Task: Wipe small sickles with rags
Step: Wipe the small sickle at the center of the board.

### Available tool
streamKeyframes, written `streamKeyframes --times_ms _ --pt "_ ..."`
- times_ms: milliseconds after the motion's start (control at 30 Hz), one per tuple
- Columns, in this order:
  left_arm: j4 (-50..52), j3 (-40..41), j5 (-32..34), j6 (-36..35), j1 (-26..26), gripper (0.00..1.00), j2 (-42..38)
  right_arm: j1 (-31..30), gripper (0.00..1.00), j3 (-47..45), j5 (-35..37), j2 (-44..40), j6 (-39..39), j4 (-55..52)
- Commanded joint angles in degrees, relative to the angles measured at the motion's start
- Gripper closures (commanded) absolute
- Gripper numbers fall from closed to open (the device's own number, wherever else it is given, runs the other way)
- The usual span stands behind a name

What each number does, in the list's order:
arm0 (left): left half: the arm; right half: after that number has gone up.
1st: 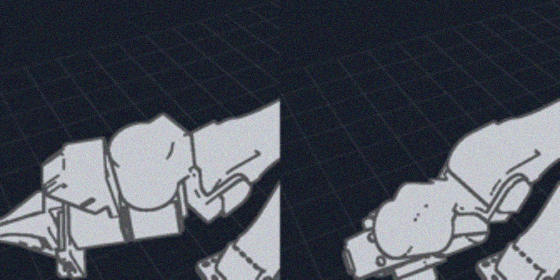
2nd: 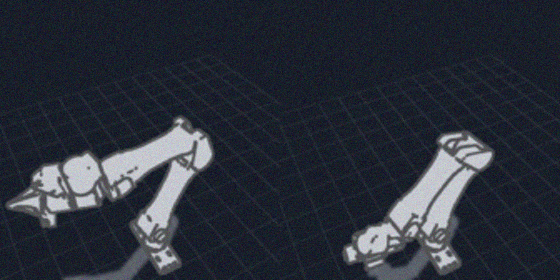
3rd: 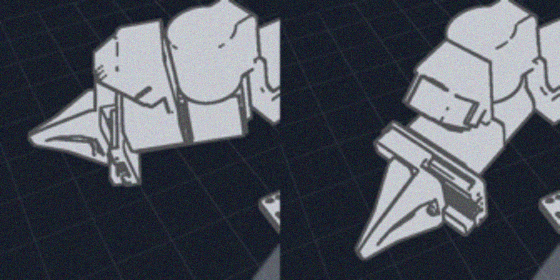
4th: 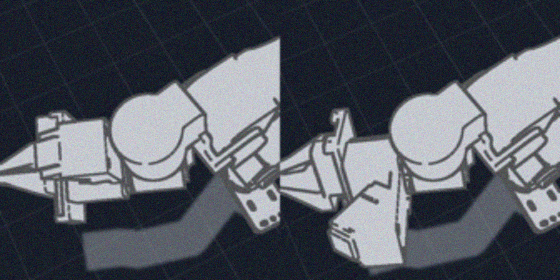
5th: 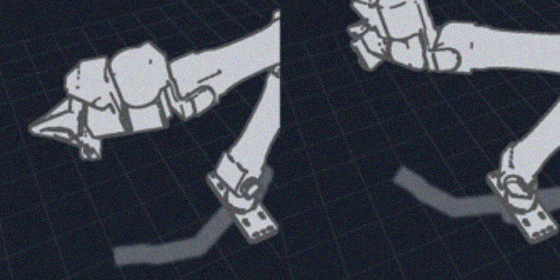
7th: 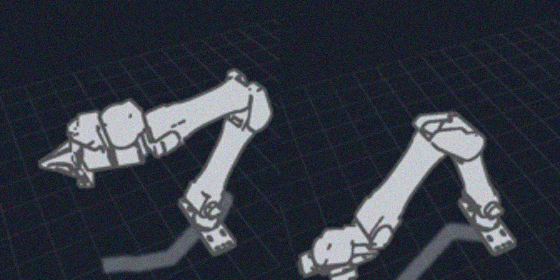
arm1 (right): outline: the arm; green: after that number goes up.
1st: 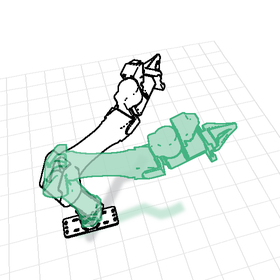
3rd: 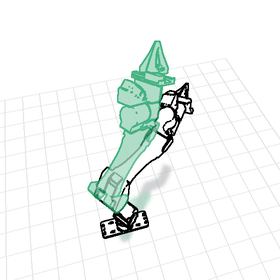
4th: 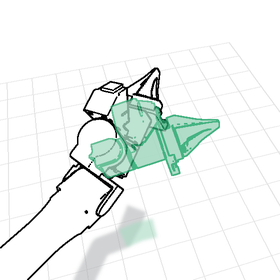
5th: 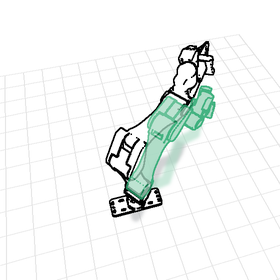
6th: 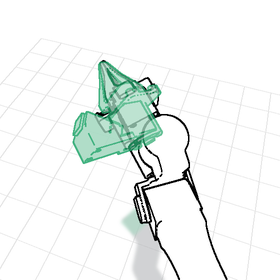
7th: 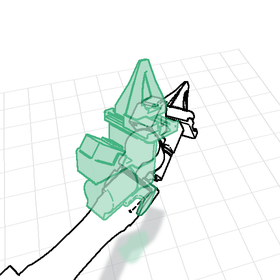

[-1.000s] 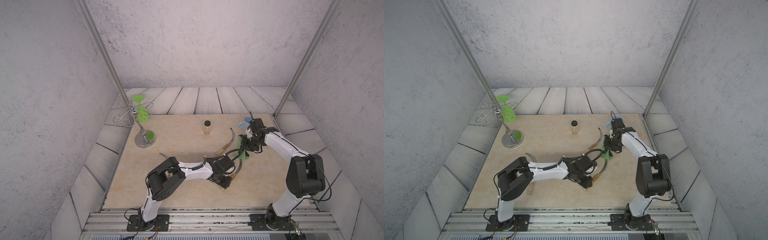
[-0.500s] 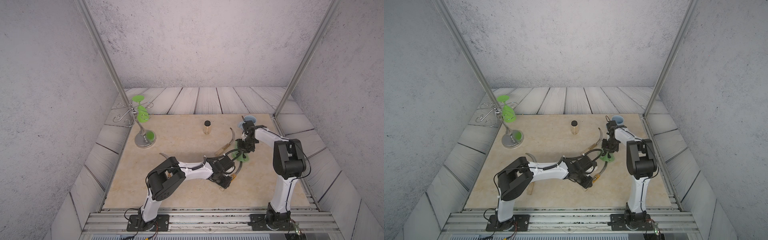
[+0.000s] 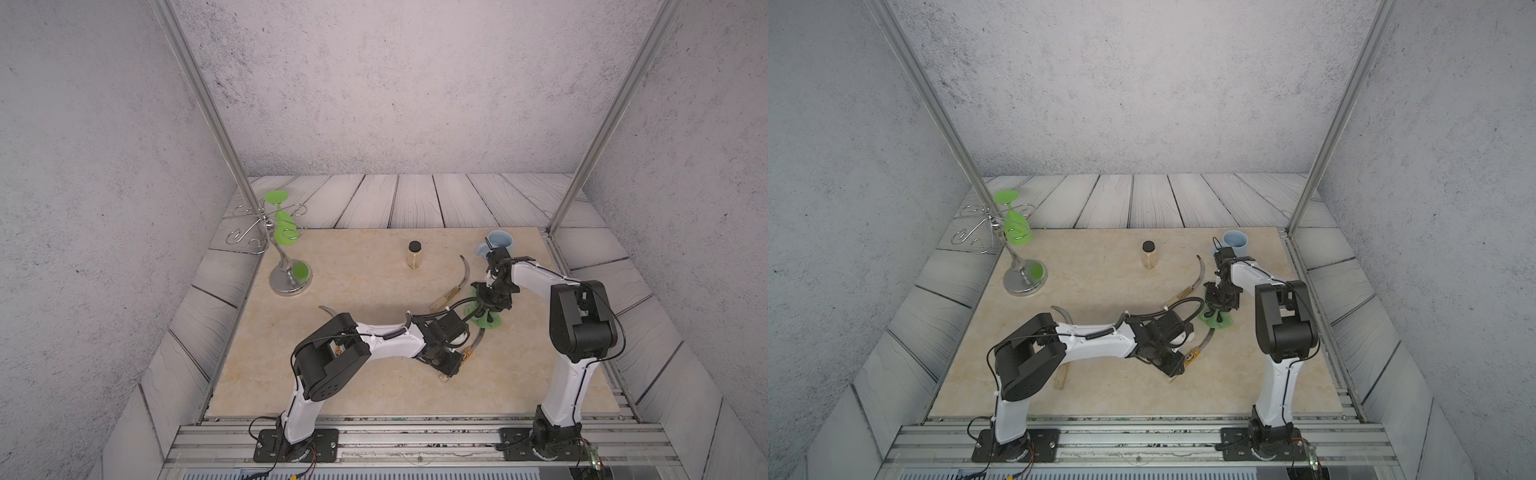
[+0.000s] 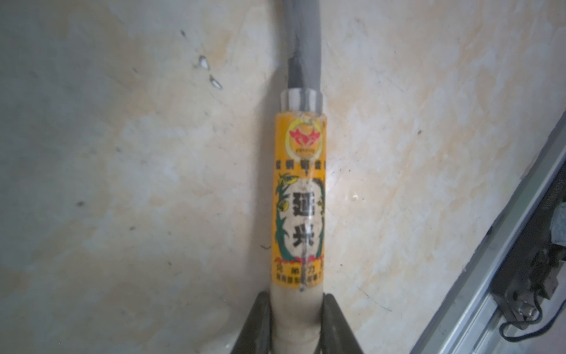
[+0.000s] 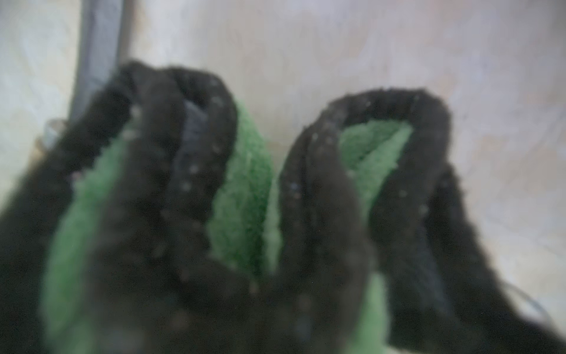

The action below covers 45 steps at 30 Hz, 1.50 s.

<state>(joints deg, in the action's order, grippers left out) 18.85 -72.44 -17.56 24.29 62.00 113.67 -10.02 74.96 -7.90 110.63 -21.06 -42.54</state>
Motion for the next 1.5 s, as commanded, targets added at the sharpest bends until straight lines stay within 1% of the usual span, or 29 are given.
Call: streamKeyframes --times_ms 0,300,400,600,733,800,900,1033,1167,1267,1467 --pt "0.76 1.69 2.53 1.09 -1.68 1.0 0.13 -1.59 0.76 -6.67 0.13 -0.96 -0.33 -9.84" --pt "-0.45 2.24 2.51 1.23 -3.54 1.0 -0.47 -4.3 0.76 -15.05 -1.51 -6.17 -2.62 -8.29" --pt "-0.8 2.34 2.38 1.26 -3.9 1.0 -0.54 -5.87 0.76 -17.52 -3.44 -7.9 -3.7 -7.4" --pt "-0.83 2.65 2.44 0.62 -4.36 1.0 -0.88 -10.66 0.76 -20.5 -6.09 -12.0 -6.65 -7.1" --pt "-1.0 3.34 2.36 0.57 -4.61 1.0 -1.51 -11.51 0.76 -21.55 -7.81 -16.95 -7.82 -6.72" --pt "-1.13 3.83 2.1 0.56 -4.64 1.0 -1.75 -11.34 0.76 -19.94 -6.54 -19.19 -8.04 -8.06" --pt "-1.52 5.07 1.84 1.03 -4.61 1.0 -2.07 -10.78 0.76 -15.75 -5.86 -20.36 -7.39 -9.79" --pt "-2.39 6.75 1.65 1.76 -4.56 1.0 -2.31 -8.49 0.76 -8.05 -3.07 -18.93 -5.83 -11.78" --pt "-2.71 7.58 1.24 2.31 -4.31 1.0 -2.13 -4.73 0.76 -0.31 -0.28 -16.44 -4.32 -11.78" --pt "-2.36 7.26 1.17 2.22 -4.11 1.0 -1.84 -2.1 0.76 5.34 0.24 -12.47 -2.72 -11.74" --pt "-1.03 5.98 1.13 1.6 -3.9 1.0 -0.95 -1.84 0.76 16.23 -0.43 0.25 0.73 -14.05"
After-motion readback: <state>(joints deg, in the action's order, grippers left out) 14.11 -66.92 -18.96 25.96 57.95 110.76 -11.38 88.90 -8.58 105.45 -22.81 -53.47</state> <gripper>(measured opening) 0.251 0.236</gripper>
